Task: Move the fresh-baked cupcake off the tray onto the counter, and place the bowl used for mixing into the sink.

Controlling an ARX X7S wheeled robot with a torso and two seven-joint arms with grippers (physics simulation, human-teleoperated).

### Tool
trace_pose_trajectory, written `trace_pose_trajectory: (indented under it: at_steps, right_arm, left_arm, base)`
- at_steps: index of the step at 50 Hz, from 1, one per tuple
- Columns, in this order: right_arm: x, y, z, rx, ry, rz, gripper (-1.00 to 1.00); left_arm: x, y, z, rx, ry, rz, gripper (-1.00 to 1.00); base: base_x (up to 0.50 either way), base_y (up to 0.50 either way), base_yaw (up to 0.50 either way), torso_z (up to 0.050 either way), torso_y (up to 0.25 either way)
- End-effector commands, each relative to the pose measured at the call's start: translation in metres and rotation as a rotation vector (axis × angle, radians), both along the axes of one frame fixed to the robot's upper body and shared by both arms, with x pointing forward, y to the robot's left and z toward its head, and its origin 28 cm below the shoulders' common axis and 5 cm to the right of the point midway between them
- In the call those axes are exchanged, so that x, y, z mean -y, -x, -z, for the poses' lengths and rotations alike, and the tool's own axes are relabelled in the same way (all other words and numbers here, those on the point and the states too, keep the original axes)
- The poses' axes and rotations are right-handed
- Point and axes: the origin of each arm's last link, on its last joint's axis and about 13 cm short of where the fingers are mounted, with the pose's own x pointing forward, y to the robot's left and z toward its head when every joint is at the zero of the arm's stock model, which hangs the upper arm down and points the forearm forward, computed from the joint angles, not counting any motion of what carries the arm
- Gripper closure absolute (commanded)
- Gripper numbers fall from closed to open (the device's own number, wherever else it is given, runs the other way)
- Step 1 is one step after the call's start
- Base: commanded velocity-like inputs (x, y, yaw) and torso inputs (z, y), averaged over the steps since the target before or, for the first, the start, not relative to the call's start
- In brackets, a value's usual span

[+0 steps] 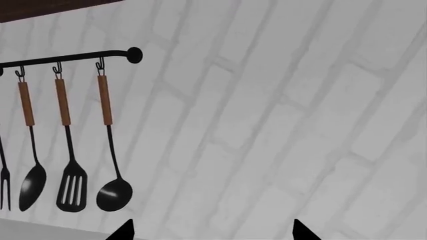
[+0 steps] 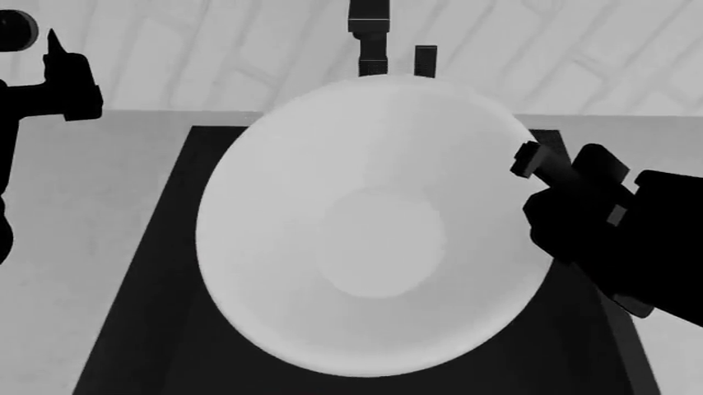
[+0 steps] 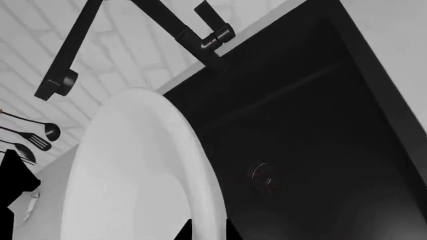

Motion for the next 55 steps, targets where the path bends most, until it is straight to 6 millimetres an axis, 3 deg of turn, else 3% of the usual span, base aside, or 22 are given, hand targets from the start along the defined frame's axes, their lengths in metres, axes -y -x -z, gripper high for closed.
trace_pose_trajectory:
  at_steps: [1, 23, 55]
  right_arm:
    - [0.001, -0.008, 0.011, -0.031, -0.033, -0.01, 1.0]
    - [0.0, -0.026, 0.029, -0.079, -0.061, -0.016, 1.0]
    - [-0.001, -0.03, 0.057, -0.138, -0.082, -0.02, 1.0]
  left_arm:
    - [0.0, 0.001, 0.001, 0.002, 0.004, 0.004, -1.0]
    - [0.001, 0.001, -0.001, 0.005, 0.005, 0.004, -1.0]
    - [0.001, 0.0, -0.001, 0.003, 0.005, 0.001, -1.0]
  base:
    - [0.0, 0.0, 0.0, 0.0, 0.0]
    - [0.0, 0.0, 0.0, 0.0, 0.0]
    - [0.0, 0.0, 0.0, 0.0, 0.0]
